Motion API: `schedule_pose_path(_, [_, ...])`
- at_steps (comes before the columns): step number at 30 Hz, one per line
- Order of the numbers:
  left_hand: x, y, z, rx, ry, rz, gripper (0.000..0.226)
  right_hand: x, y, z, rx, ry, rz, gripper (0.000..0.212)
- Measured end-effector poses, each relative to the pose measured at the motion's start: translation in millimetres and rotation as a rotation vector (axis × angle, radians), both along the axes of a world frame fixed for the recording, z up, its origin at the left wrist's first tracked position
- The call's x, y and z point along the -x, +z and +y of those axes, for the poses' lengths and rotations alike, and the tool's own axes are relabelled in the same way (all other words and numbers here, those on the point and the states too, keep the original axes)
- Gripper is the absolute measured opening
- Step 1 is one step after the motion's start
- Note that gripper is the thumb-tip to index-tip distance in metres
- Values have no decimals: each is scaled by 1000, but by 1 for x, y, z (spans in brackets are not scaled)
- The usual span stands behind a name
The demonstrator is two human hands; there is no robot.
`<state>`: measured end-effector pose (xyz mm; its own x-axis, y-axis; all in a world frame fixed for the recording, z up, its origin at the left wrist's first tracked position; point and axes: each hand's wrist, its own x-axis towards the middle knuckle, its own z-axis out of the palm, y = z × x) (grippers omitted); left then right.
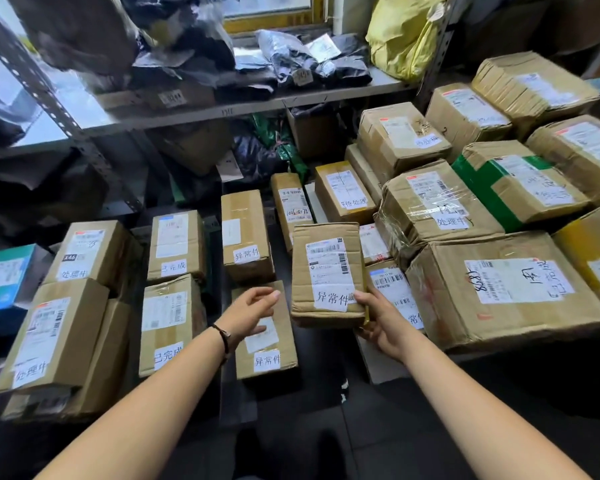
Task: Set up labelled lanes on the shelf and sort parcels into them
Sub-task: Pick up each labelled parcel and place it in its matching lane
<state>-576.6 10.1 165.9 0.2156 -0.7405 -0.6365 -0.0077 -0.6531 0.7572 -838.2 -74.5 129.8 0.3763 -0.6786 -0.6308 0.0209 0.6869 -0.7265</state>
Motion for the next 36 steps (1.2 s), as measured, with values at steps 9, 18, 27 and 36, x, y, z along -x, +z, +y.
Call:
schedule_pose_path(9, [-33,-5,21,-8,155,-15,15,-20,-41,3,-79,-4,230,51])
schedule_pose_path(18, [-43,-9,34,-47,175,-11,18,-41,-58,-3,-113,-170,203,46])
schedule_pose_path(27, [-34,-1,53,-37,154,-46,23,-46,-32,7,586,392,790,55])
schedule_pose_path(36, [-75,23,106,-24,-52,-833,67,-143,41,42,1127,889,689,66])
